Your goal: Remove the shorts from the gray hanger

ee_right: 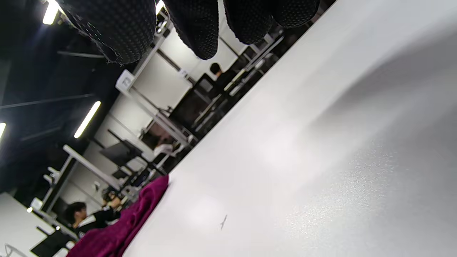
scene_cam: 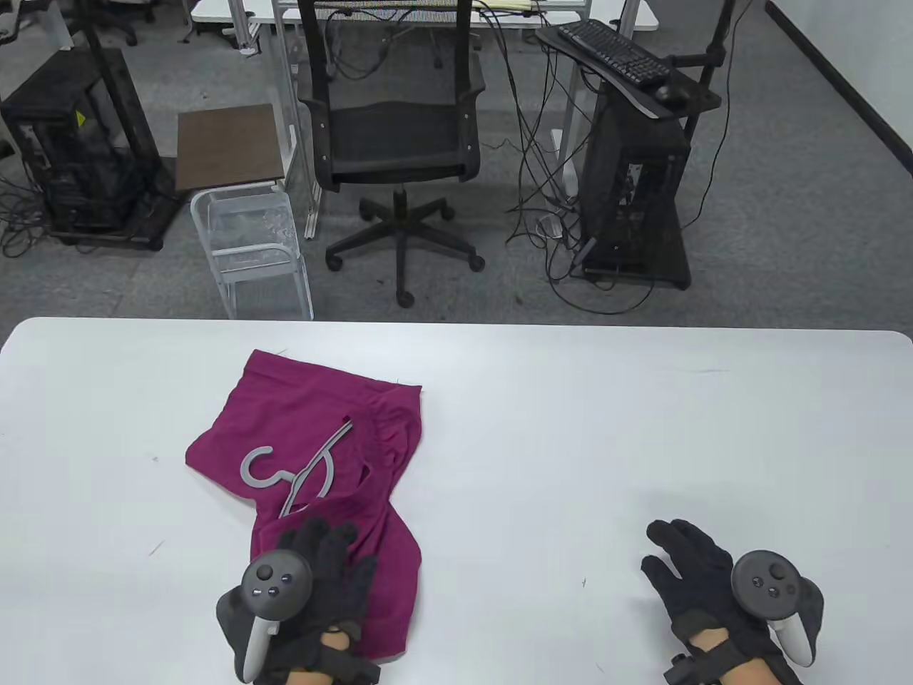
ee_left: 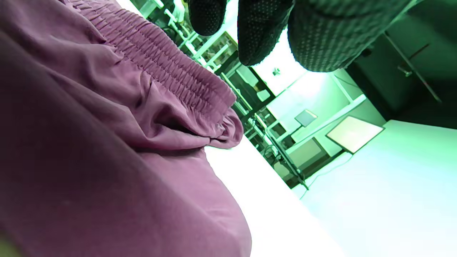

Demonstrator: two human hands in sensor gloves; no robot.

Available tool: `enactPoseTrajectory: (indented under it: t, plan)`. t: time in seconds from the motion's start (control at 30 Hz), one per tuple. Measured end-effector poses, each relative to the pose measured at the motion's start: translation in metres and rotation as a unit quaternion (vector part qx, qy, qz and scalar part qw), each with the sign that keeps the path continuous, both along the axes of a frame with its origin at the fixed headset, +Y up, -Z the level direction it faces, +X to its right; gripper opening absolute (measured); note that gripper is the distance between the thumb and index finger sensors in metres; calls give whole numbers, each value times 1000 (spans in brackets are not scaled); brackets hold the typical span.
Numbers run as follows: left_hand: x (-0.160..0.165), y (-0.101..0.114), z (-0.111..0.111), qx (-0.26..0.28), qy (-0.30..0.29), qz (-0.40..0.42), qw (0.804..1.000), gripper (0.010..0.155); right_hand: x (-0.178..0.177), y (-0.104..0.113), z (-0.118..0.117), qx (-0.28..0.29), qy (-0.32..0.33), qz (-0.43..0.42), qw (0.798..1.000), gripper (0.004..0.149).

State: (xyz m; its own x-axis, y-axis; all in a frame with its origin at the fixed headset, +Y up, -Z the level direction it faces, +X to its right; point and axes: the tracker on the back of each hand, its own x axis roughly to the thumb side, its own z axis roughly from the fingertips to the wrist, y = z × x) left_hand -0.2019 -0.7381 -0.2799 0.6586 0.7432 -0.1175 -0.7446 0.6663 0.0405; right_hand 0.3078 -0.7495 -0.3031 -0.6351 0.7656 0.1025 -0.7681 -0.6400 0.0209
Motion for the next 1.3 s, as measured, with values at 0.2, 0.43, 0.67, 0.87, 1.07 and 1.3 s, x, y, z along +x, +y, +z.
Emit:
enactPoseTrajectory:
  t: [0.2,0.43,0.67,0.87,1.07,1.3]
  plan:
    - [-1,0,0,1,0,7,1000,67,-1,0,1,-7,8,-1,1000,65]
    - [-6,1,1,8,16,10,1000,69,0,1,0,-4,12,1,1000,65]
    - [-8,1,3,17,21,13,1000,70,-2,1,0,-3,20,-1,1000,65]
    - [-11,2,4,19,31,13,999,70,-3,0,1,-4,24,-1,1000,65]
    - [-19,-1,4,16,48,24,998,71,-4,-1,1,-7,26,-3,1000,65]
    - [-26,-4,4,12,59,34,998,71,-6,-3,0,-17,33,-4,999,64]
